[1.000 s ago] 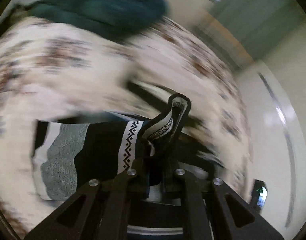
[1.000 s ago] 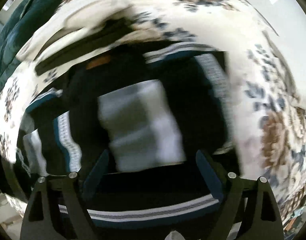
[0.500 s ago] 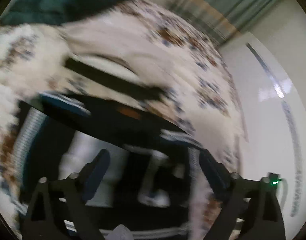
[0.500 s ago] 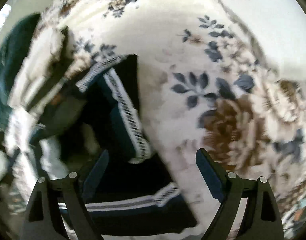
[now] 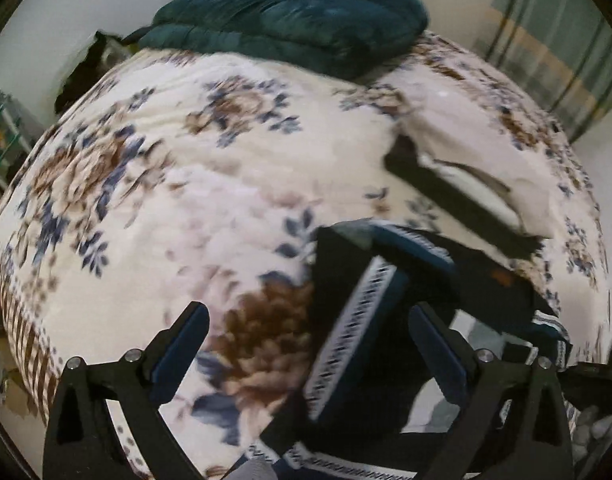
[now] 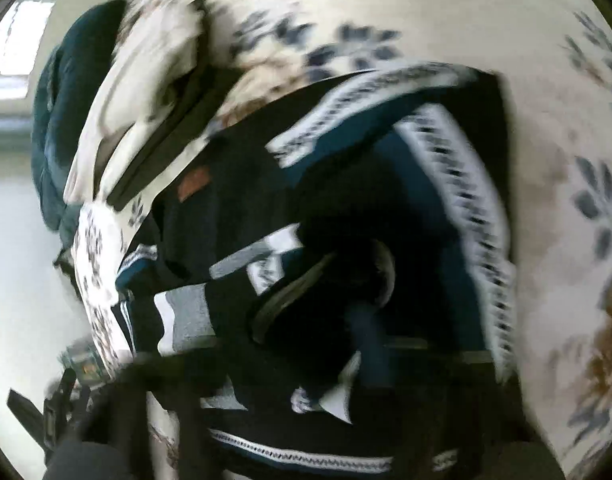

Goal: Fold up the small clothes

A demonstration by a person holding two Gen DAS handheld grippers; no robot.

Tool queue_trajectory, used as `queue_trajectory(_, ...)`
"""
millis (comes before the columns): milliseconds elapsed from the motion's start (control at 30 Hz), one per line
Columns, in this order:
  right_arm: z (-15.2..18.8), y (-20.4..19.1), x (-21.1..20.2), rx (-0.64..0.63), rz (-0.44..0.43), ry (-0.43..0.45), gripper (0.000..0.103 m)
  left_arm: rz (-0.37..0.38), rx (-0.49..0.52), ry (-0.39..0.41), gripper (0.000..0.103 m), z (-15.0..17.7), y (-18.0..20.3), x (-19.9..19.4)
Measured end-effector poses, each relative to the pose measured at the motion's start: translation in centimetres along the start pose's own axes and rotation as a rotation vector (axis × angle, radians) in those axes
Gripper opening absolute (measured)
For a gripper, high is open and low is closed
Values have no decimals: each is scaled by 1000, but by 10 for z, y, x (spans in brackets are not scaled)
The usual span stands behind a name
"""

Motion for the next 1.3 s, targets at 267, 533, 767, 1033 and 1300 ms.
queue_trajectory(267,-2,40,-82,24,79,190,2,26,-1,-71,102,-1,11,38)
queue_trajectory(533,-2,88,-82,-96,246,90,2,-45,98,-136,102,-7,34,88)
queue_trajectory(767,3,92,-102,0,193,119,48,-75,192,-177,102,-1,37,98)
queue_trajectory(1033,-32,80,-42,65,84,-54,58,-78,211,-179,102,-3,37,96)
queue_trajectory(1300,-25,34,-104,-102,137,208,12,-66,224,-161,102,-6,35,90)
Point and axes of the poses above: each gripper's, at about its wrist camera, not at the fingertips, and x roughly the way its jaws point, y to its right, z to its underside, the point moved 5 cm from there along x, roughly the way its jaws point, and after that the axes turned 8 degrees about -x, right-handed, at the moved point
